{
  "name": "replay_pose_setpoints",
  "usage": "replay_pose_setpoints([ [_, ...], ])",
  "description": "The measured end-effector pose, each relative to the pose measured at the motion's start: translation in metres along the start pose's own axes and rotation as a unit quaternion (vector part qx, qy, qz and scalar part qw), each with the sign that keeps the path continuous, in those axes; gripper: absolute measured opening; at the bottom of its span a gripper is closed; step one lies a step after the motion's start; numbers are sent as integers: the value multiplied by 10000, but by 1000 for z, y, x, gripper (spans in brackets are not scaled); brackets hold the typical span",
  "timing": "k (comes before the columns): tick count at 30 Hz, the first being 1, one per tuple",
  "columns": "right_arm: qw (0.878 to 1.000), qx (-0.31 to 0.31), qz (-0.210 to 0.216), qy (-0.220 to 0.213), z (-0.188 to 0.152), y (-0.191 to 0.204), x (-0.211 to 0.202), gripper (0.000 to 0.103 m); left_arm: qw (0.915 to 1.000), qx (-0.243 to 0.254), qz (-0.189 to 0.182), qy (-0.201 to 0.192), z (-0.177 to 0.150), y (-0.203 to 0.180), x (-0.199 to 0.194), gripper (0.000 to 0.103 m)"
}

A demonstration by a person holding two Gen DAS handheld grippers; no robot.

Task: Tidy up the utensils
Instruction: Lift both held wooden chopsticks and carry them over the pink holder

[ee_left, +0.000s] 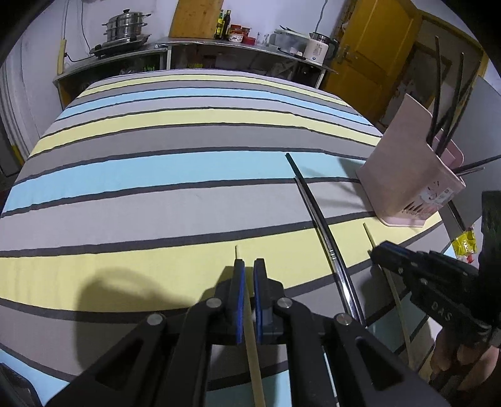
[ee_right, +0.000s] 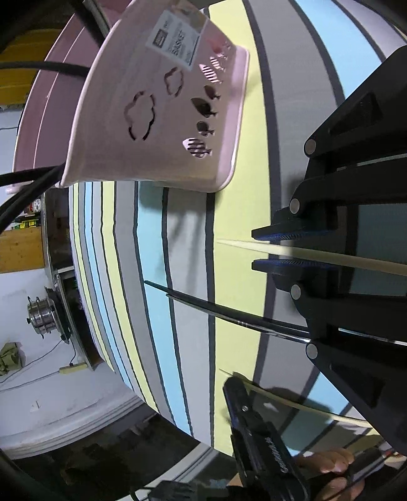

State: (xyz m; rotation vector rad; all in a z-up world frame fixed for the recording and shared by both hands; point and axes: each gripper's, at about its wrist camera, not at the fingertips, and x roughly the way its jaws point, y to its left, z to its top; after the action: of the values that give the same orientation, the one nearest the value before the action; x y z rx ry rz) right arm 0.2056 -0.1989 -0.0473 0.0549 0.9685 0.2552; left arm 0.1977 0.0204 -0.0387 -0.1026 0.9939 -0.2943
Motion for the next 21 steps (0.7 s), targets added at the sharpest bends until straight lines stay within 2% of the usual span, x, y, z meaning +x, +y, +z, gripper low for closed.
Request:
replay_pose_setpoints([
  [6, 10000, -51, -73, 25, 3, 2, 2, 13, 9999, 41, 66, 134, -3, -1, 1, 16],
  [12, 9999, 4, -101, 55, 5, 2, 3, 13, 9993, 168, 302, 170, -3, -9, 2, 16],
  [16, 9998, -59, -168, 90, 8, 5, 5, 11, 9977, 357, 553, 145, -3, -13, 3, 7],
  [17, 9998, -69, -171, 89, 8, 5, 5, 8, 9978, 338, 542, 157, -3, -12, 3, 7],
  [21, 9999, -42, -82, 106, 10, 4, 2, 7, 9988, 177, 403, 210, 1, -7, 1, 6],
])
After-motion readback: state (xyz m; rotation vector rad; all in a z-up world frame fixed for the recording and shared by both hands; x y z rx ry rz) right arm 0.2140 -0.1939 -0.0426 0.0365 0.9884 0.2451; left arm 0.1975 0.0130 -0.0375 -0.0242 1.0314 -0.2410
